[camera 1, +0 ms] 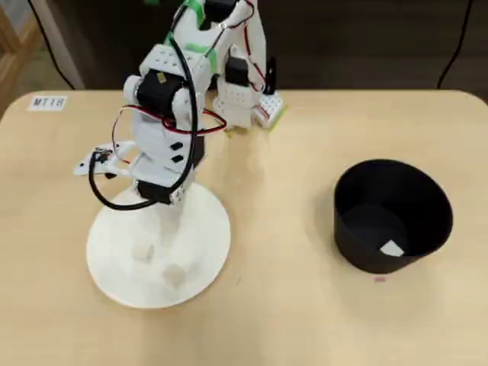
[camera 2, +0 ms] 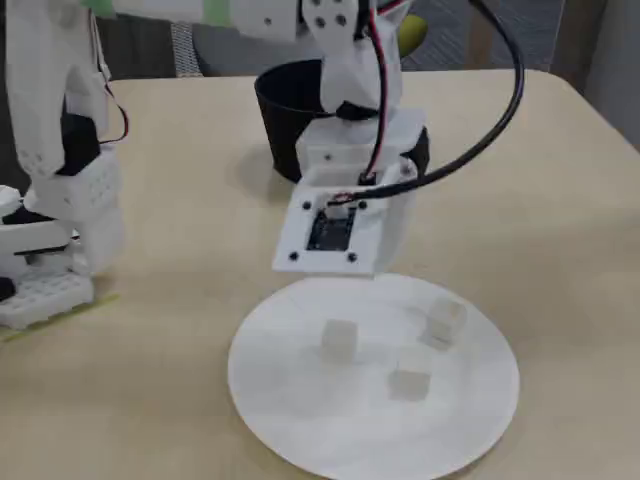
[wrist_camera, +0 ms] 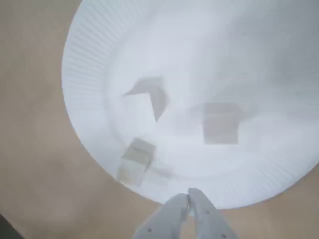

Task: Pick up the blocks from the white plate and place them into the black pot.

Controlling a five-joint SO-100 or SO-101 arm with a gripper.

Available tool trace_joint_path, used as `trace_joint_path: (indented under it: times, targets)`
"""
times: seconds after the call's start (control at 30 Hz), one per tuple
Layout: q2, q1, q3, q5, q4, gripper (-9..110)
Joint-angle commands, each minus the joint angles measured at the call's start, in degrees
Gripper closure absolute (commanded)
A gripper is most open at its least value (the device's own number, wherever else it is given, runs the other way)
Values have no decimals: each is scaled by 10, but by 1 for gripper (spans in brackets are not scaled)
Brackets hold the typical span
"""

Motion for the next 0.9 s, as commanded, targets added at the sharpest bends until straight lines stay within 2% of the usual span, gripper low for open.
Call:
trace_joint_path:
  times: [0.0, 0.13, 0.43, 0.7, 0.87]
  targets:
    - [-2, -1, -30, 55, 8, 104]
    - [-29, -19, -55, 94, 8, 104]
    - [-108, -37, -124, 107, -9, 103]
    - [-162, -26, -186, 95, 8, 79]
    - [-173, -28, -193, 94, 24, 74]
